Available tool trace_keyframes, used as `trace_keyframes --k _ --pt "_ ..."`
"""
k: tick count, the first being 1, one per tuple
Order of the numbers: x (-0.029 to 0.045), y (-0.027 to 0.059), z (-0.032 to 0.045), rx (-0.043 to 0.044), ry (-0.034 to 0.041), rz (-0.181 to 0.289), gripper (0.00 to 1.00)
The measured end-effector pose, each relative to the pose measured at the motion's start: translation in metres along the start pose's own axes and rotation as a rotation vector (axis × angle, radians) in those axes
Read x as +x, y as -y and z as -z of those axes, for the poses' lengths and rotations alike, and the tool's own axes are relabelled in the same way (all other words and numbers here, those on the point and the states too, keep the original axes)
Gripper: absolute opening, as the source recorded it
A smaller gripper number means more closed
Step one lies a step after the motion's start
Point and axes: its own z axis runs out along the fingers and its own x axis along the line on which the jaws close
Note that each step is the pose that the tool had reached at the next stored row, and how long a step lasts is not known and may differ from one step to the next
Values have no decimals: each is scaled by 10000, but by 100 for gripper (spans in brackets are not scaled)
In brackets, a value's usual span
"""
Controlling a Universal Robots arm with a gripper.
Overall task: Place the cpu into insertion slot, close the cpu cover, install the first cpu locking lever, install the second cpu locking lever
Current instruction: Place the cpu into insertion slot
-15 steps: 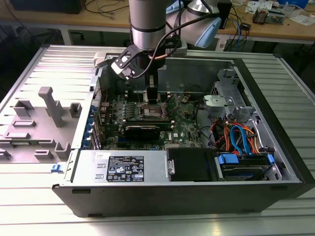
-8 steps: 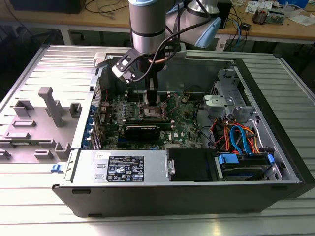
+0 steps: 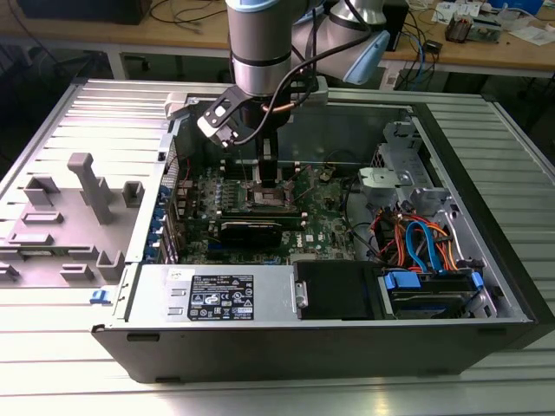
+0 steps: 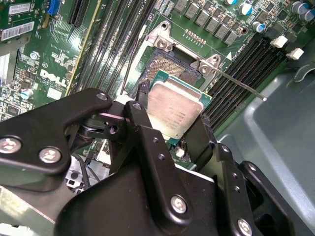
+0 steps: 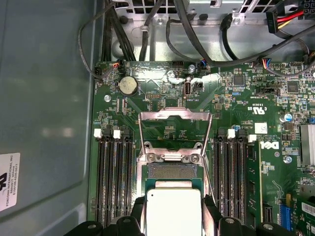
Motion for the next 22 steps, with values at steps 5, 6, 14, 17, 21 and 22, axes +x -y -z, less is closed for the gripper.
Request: trace_keyframes --k 5,6,14,17,21,22 --pt "0 1 -17 0 -1 -1 54" --pt "0 2 -33 0 -1 -1 54" --pt "-4 7 -185 -1 -1 0 54" --pt "-9 5 -213 0 -1 -1 54" --pt "-11 -1 -257 99 -2 -1 54" --pt "-11 -5 -271 155 -2 -3 54"
